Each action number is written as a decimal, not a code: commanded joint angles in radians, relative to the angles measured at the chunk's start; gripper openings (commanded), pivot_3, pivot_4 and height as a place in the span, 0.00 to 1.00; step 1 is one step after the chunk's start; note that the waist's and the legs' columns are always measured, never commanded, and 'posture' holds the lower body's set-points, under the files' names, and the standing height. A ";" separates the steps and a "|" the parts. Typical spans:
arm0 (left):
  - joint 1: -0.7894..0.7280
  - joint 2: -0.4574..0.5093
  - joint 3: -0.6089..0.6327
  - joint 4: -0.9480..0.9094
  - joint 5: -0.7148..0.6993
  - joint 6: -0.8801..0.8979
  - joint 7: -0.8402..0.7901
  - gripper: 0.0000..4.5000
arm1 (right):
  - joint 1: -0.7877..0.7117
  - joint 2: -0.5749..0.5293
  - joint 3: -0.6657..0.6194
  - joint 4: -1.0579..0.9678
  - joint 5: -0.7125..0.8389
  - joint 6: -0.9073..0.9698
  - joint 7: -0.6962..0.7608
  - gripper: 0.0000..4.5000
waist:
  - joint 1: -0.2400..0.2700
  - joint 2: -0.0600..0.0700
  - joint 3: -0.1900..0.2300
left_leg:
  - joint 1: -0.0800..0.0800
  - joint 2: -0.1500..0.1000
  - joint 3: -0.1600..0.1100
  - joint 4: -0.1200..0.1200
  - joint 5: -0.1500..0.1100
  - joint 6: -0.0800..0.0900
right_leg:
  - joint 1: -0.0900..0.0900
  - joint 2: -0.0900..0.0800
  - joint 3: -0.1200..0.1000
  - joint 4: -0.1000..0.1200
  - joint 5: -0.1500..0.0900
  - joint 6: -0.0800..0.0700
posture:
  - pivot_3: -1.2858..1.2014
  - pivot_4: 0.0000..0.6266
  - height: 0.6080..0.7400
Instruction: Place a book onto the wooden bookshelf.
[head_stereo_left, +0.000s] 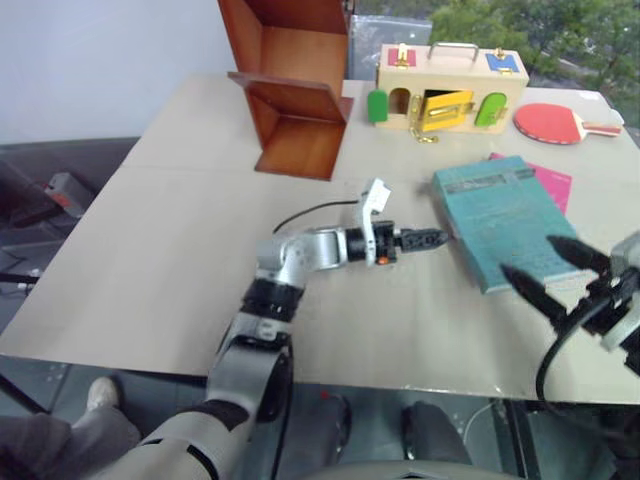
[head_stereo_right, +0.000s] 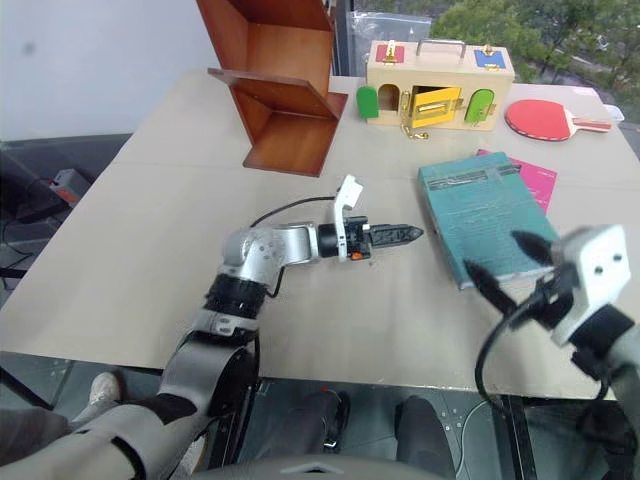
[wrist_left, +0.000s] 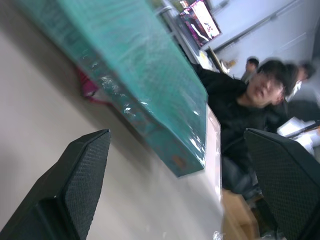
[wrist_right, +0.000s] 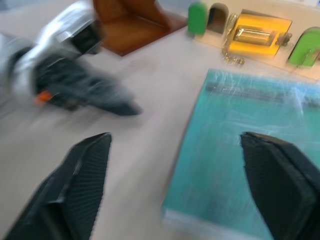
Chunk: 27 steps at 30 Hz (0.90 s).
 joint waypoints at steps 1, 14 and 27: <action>-0.084 -0.071 0.075 0.176 -0.003 -0.007 0.058 1.00 | 0.177 -0.047 0.026 -0.029 0.025 -0.271 -0.122 0.95 | -0.006 -0.001 0.001 | 0.000 0.000 0.002 0.000 0.000 0.000 | 0.000 -0.001 0.002 0.000 0.000 0.001 | 0.52 0.24 1.00; -0.297 -0.228 0.273 0.648 0.021 -0.236 0.146 1.00 | 0.629 -0.236 0.274 -0.029 -0.053 -0.877 -0.550 0.95 | -0.005 -0.005 0.003 | 0.002 0.002 0.006 0.000 0.000 -0.001 | -0.002 0.004 0.006 0.003 0.000 0.002 | 0.52 0.24 1.00; -0.354 -0.297 0.406 0.773 -0.013 -0.286 0.135 0.30 | 0.444 -0.339 0.440 -0.029 -0.058 -0.811 -0.845 1.00 | -0.005 -0.005 0.003 | 0.002 0.002 0.006 0.001 0.000 -0.001 | -0.002 0.004 0.007 0.004 0.000 0.002 | 0.52 0.24 1.00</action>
